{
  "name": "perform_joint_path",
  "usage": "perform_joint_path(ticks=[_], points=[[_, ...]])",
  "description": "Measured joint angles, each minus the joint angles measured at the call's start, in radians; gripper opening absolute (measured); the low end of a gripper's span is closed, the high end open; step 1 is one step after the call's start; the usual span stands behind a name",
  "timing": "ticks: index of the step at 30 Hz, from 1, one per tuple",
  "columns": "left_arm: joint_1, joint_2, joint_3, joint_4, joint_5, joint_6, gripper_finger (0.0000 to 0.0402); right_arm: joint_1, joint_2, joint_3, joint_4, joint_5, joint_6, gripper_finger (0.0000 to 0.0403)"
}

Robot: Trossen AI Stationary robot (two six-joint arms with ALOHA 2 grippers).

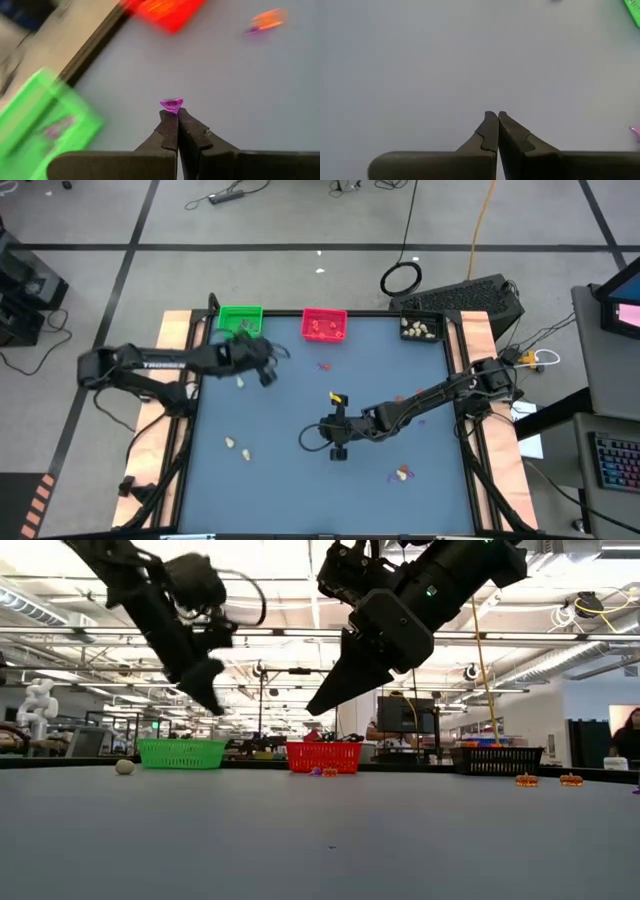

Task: Sort Halloween decoration
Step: Put the purple witch hat toy into the green bin

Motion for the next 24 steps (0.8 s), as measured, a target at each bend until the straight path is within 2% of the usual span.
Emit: perform_joint_path(ticks=[7,12,17,19,24], points=[[0.331,0.036,0.093,-0.122,0.019,0.092,0.0002,0.000,0.000,0.000,0.000,0.000,0.000,0.0000],[0.505,0.151,0.191,-0.162,0.162,0.168,0.0002,-0.002,0.000,0.000,0.002,0.000,0.000,0.0000],[0.600,0.298,0.256,-0.182,0.279,0.194,0.0002,-0.002,0.000,0.000,-0.002,-0.001,0.000,0.0000],[0.617,0.345,0.267,-0.186,0.276,0.195,0.0002,-0.002,0.000,0.000,-0.002,-0.001,0.000,0.0000],[0.623,0.381,0.277,-0.184,0.184,0.211,0.0018,-0.002,0.000,0.000,-0.002,-0.001,-0.001,0.0000]])
